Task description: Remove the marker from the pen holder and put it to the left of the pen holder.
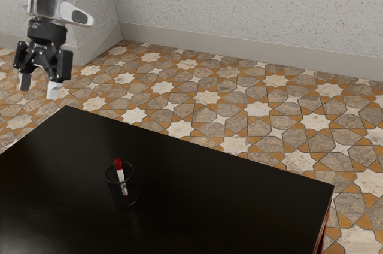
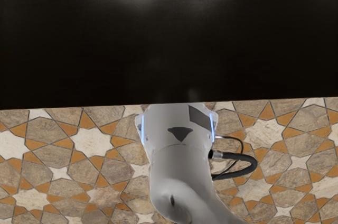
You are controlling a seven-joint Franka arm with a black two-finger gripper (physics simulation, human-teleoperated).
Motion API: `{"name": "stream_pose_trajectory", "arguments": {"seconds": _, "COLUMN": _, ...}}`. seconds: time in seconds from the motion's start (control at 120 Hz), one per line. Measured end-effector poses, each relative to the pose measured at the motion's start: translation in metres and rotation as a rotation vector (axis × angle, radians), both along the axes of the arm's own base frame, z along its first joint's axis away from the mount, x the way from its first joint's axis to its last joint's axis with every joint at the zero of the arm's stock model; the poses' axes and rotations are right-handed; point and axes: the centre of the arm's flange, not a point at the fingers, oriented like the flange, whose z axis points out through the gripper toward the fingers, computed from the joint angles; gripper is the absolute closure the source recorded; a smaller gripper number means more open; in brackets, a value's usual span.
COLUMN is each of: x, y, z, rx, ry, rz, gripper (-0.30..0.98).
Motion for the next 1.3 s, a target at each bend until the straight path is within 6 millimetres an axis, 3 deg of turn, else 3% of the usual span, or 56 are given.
{"name": "stream_pose_trajectory", "arguments": {"seconds": 0.05, "x": 0.02, "y": 0.007, "z": -0.014, "rx": -0.01, "ry": -0.106, "rz": -0.001, "gripper": 0.0}}
{"name": "stream_pose_trajectory", "arguments": {"seconds": 0.167, "x": 0.055, "y": 0.008, "z": -0.013, "rx": -0.019, "ry": -0.327, "rz": -0.023, "gripper": 0.0}}
{"name": "stream_pose_trajectory", "arguments": {"seconds": 0.2, "x": 0.077, "y": 0.007, "z": -0.023, "rx": -0.028, "ry": -0.366, "rz": -0.026, "gripper": 0.0}}
{"name": "stream_pose_trajectory", "arguments": {"seconds": 0.317, "x": 0.159, "y": 0.011, "z": -0.124, "rx": -0.032, "ry": -0.374, "rz": -0.016, "gripper": 0.0}}
{"name": "stream_pose_trajectory", "arguments": {"seconds": 0.358, "x": 0.177, "y": 0.012, "z": -0.155, "rx": -0.031, "ry": -0.39, "rz": -0.018, "gripper": 0.0}}
{"name": "stream_pose_trajectory", "arguments": {"seconds": 0.433, "x": 0.195, "y": 0.005, "z": -0.193, "rx": -0.032, "ry": -0.447, "rz": -0.039, "gripper": 0.0}}
{"name": "stream_pose_trajectory", "arguments": {"seconds": 0.508, "x": 0.194, "y": -0.019, "z": -0.23, "rx": -0.038, "ry": -0.493, "rz": -0.086, "gripper": 0.0}}
{"name": "stream_pose_trajectory", "arguments": {"seconds": 0.575, "x": 0.184, "y": -0.033, "z": -0.249, "rx": -0.031, "ry": -0.525, "rz": -0.126, "gripper": 0.0}}
{"name": "stream_pose_trajectory", "arguments": {"seconds": 0.783, "x": 0.176, "y": -0.04, "z": -0.293, "rx": 0.017, "ry": -0.447, "rz": -0.201, "gripper": 0.0}}
{"name": "stream_pose_trajectory", "arguments": {"seconds": 0.942, "x": 0.163, "y": -0.069, "z": -0.307, "rx": 0.04, "ry": -0.348, "rz": -0.27, "gripper": 0.0}}
{"name": "stream_pose_trajectory", "arguments": {"seconds": 1.142, "x": 0.142, "y": -0.066, "z": -0.331, "rx": 0.086, "ry": -0.163, "rz": -0.28, "gripper": 0.0}}
{"name": "stream_pose_trajectory", "arguments": {"seconds": 1.3, "x": 0.135, "y": -0.068, "z": -0.321, "rx": 0.108, "ry": -0.11, "rz": -0.281, "gripper": 0.0}}
